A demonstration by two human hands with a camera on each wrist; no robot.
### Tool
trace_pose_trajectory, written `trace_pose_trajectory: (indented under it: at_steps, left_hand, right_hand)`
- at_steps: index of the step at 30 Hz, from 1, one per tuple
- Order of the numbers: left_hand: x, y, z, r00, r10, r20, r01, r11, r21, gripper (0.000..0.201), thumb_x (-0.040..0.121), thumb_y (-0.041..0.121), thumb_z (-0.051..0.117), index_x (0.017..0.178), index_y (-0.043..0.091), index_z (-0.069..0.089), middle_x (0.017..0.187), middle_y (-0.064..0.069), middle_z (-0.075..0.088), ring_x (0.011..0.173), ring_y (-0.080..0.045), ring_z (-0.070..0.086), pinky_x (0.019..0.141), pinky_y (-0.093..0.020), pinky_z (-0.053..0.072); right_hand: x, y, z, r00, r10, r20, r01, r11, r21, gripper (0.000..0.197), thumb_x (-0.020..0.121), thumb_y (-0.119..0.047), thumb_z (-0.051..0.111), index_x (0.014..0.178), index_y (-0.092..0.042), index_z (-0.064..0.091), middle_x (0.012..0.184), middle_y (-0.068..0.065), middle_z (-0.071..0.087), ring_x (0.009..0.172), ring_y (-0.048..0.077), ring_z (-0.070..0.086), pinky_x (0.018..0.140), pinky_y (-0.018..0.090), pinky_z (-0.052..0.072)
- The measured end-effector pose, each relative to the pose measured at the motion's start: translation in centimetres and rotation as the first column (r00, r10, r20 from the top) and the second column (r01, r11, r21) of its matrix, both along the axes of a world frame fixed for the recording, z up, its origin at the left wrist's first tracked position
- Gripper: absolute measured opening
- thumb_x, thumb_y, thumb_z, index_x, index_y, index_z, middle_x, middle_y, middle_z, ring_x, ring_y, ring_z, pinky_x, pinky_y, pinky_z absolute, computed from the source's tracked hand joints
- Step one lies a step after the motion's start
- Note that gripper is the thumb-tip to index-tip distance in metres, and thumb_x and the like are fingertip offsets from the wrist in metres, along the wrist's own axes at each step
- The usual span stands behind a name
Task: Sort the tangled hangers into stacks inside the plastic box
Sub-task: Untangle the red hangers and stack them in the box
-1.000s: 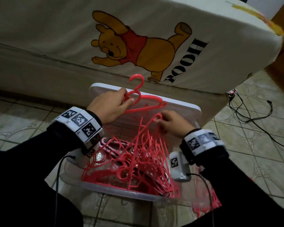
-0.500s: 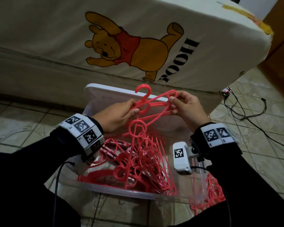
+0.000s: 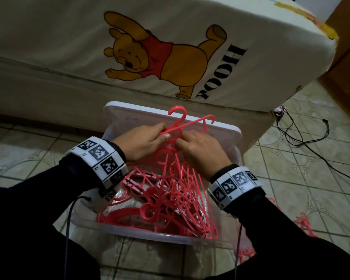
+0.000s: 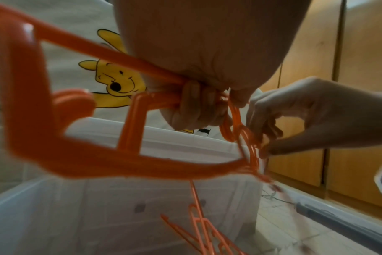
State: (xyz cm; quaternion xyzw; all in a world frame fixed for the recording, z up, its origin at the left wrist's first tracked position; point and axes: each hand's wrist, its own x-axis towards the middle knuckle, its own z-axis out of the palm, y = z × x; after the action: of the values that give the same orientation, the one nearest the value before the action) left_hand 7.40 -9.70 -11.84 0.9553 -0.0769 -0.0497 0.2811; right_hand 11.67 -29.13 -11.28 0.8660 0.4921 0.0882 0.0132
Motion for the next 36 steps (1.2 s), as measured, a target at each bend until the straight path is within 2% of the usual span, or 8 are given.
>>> trace_pose_trajectory:
  at_steps: [6, 13, 16, 19, 25, 28, 30, 36]
  left_hand:
    - [0.0, 0.6, -0.4, 0.999, 0.035, 0.011, -0.035, 0.999, 0.016, 0.029, 0.098, 0.043, 0.034, 0.102, 0.017, 0.045, 0.094, -0.001, 0.054, 0.083, -0.016, 0.053, 0.074, -0.038, 0.043]
    - [-0.3, 0.8, 0.4, 1.0, 0.003, -0.01, -0.004, 0.998, -0.065, 0.021, 0.091, 0.038, 0.031, 0.092, 0.022, 0.044, 0.091, 0.001, 0.052, 0.086, -0.019, 0.05, 0.073, -0.033, 0.037]
    - [-0.6, 0.3, 0.9, 0.995, -0.066, -0.073, 0.057, 0.992, -0.11, 0.036, 0.081, 0.04, 0.032, 0.103, 0.017, 0.048, 0.1, -0.001, 0.055, 0.091, -0.016, 0.05, 0.073, -0.027, 0.035]
    - [-0.6, -0.1, 0.6, 0.996, -0.073, -0.048, 0.069, 0.995, -0.076, 0.026, 0.094, 0.041, 0.044, 0.108, 0.02, 0.047, 0.103, 0.003, 0.056, 0.09, -0.011, 0.051, 0.07, -0.02, 0.036]
    - [-0.7, 0.0, 0.7, 0.999, -0.029, 0.014, 0.03, 0.999, -0.034, 0.02, 0.097, 0.036, 0.044, 0.107, 0.02, 0.052, 0.099, 0.001, 0.063, 0.091, -0.017, 0.059, 0.08, -0.041, 0.047]
    - [-0.7, 0.0, 0.8, 0.998, -0.015, 0.06, 0.014, 1.0, 0.014, 0.016, 0.096, 0.039, 0.043, 0.102, 0.027, 0.051, 0.091, 0.006, 0.064, 0.083, -0.014, 0.059, 0.075, -0.04, 0.048]
    - [-0.8, -0.2, 0.8, 0.996, -0.006, 0.089, 0.003, 0.999, 0.038, 0.017, 0.094, 0.042, 0.042, 0.099, 0.028, 0.051, 0.085, 0.006, 0.063, 0.077, -0.014, 0.059, 0.07, -0.04, 0.048]
    - [-0.5, -0.3, 0.4, 0.974, 0.007, 0.226, -0.08, 0.946, 0.316, 0.025, 0.094, 0.055, 0.034, 0.086, 0.031, 0.038, 0.07, 0.009, 0.051, 0.064, -0.015, 0.048, 0.051, -0.03, 0.027]
  right_hand:
    - [0.1, -0.5, 0.3, 0.996, 0.069, -0.051, -0.065, 0.995, 0.076, 0.011, 0.088, -0.017, 0.061, 0.095, -0.01, 0.067, 0.093, 0.008, 0.064, 0.089, 0.028, 0.059, 0.06, 0.037, 0.05]
    - [1.5, -2.7, 0.8, 0.987, -0.025, -0.159, 0.068, 0.96, 0.271, 0.008, 0.082, -0.021, 0.069, 0.085, -0.014, 0.073, 0.087, 0.004, 0.066, 0.09, 0.026, 0.058, 0.062, 0.038, 0.049]
    - [1.9, -2.9, 0.7, 0.964, -0.087, -0.25, 0.175, 0.918, 0.356, 0.007, 0.079, -0.017, 0.073, 0.085, -0.015, 0.075, 0.08, 0.004, 0.066, 0.085, 0.023, 0.057, 0.065, 0.036, 0.046]
    - [2.0, -2.6, 0.6, 0.951, -0.096, -0.295, 0.224, 0.869, 0.441, 0.007, 0.077, -0.013, 0.075, 0.084, -0.014, 0.076, 0.076, 0.003, 0.067, 0.076, 0.016, 0.053, 0.066, 0.031, 0.043]
    - [2.0, -2.2, 0.4, 0.94, -0.088, -0.331, 0.246, 0.844, 0.476, 0.013, 0.075, -0.009, 0.076, 0.086, -0.011, 0.07, 0.086, 0.0, 0.06, 0.069, 0.009, 0.053, 0.065, 0.021, 0.041]
    - [1.9, -2.0, 0.3, 0.945, -0.122, -0.305, 0.245, 0.879, 0.409, 0.023, 0.08, -0.015, 0.072, 0.1, -0.014, 0.062, 0.102, 0.0, 0.059, 0.079, 0.011, 0.054, 0.068, 0.024, 0.043]
    - [1.7, -1.9, 0.2, 0.974, -0.161, -0.16, 0.197, 0.949, 0.246, 0.02, 0.086, -0.023, 0.063, 0.104, -0.015, 0.06, 0.106, 0.002, 0.06, 0.094, 0.018, 0.054, 0.068, 0.032, 0.044]
    - [1.3, -1.2, -0.2, 0.991, -0.133, 0.027, 0.131, 0.989, 0.063, 0.013, 0.094, -0.019, 0.054, 0.099, -0.01, 0.061, 0.094, 0.006, 0.063, 0.096, 0.024, 0.052, 0.061, 0.033, 0.04]
